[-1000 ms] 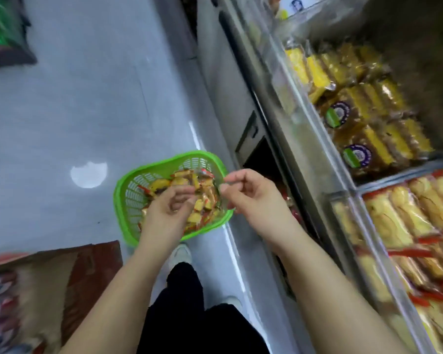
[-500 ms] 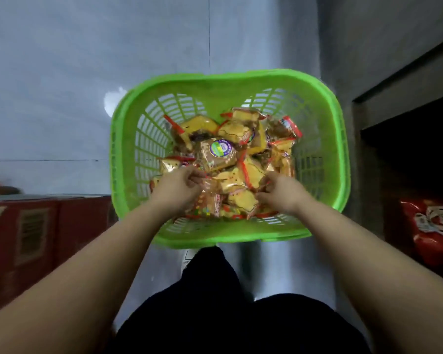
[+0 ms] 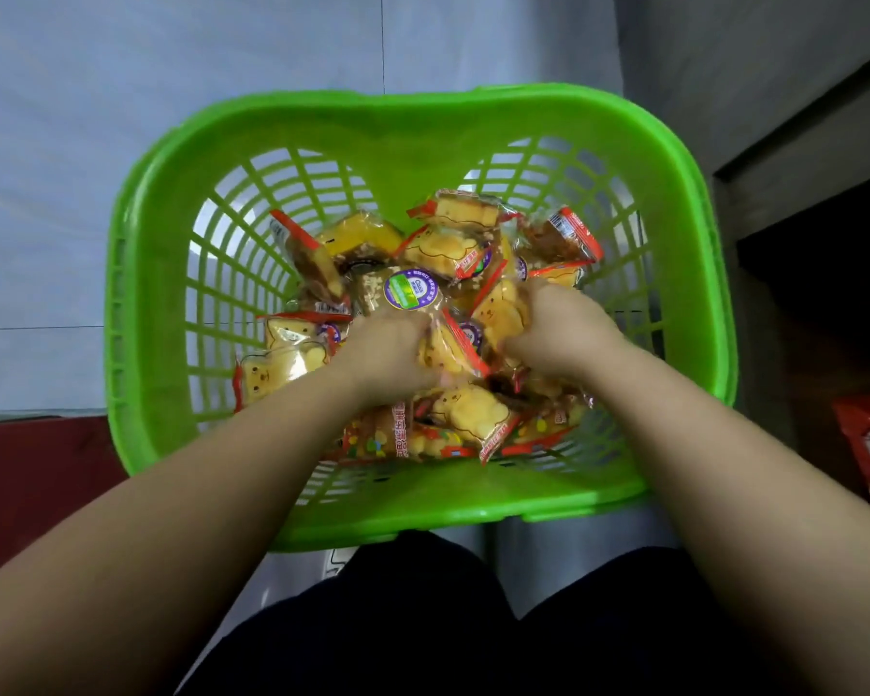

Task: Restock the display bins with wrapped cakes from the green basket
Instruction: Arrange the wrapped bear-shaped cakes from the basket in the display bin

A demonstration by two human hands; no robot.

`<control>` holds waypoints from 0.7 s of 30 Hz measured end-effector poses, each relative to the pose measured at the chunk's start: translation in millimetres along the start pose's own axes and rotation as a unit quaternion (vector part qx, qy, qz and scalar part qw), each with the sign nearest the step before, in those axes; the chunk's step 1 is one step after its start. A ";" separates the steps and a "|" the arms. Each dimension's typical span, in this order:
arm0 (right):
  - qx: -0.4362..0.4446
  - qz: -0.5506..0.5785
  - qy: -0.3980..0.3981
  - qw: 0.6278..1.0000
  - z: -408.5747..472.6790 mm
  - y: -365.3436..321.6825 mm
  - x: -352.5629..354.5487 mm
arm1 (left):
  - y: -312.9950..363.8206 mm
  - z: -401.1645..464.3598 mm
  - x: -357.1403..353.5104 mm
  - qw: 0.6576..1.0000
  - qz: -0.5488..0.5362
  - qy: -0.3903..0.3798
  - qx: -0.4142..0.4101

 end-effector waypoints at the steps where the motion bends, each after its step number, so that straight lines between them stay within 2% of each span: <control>1: -0.008 0.060 -0.007 0.998 -3.0 3.3 6.8 | -3.4 -1.9 11.8 0.997 -0.067 0.041 0.011; 3: 0.000 0.185 -0.062 0.981 -8.3 1.3 6.9 | -17.7 -5.3 32.4 0.962 -0.247 0.104 0.055; 5: 0.025 0.221 -0.136 0.965 -15.8 -13.3 -9.7 | -31.5 -2.6 45.4 0.906 -0.388 0.141 0.096; 6: 0.042 0.205 -0.167 0.964 -19.0 -22.2 -22.1 | -34.6 0.3 50.5 0.892 -0.413 0.154 0.102; 8: 0.067 0.154 -0.215 0.962 -23.0 -36.3 -48.6 | -36.8 8.6 53.4 0.891 -0.406 0.157 0.127; 9: 0.073 0.146 -0.230 0.959 -24.1 -41.1 -57.8 | -36.9 13.9 49.2 0.884 -0.420 0.138 0.150; 10: 0.073 0.152 -0.241 0.956 -23.8 -42.4 -63.8 | -33.9 19.0 40.1 0.861 -0.468 0.103 0.173; 11: 0.069 0.162 -0.249 0.952 -22.3 -41.4 -66.6 | -27.9 23.6 29.7 0.820 -0.536 0.067 0.190; 14: 0.034 0.186 -0.247 0.950 -15.1 -26.3 -64.9 | -5.0 36.8 12.0 0.649 -0.728 0.031 0.219; 15: 0.011 0.216 -0.228 0.949 -11.5 -18.6 -61.4 | 1.8 42.0 8.9 0.606 -0.762 0.032 0.224; 16: -0.012 0.262 -0.204 0.943 -7.8 -11.2 -57.9 | 8.1 47.0 7.1 0.577 -0.784 0.036 0.225; 18: -0.052 0.362 -0.156 0.917 -2.4 1.4 -51.6 | 16.2 57.3 6.8 0.553 -0.803 0.052 0.218; 21: -0.105 0.461 -0.097 0.876 2.0 17.6 -45.9 | 17.7 68.0 5.7 0.554 -0.800 0.081 0.217</control>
Point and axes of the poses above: each hand's wrist, its own z-axis towards the middle knuckle, its own x-axis out of the back of the hand, y = z × x, the point moved 8 cm from there along z, towards the middle knuckle, and after that the axes turned 14 degrees about -z, right-handed, at the moved point
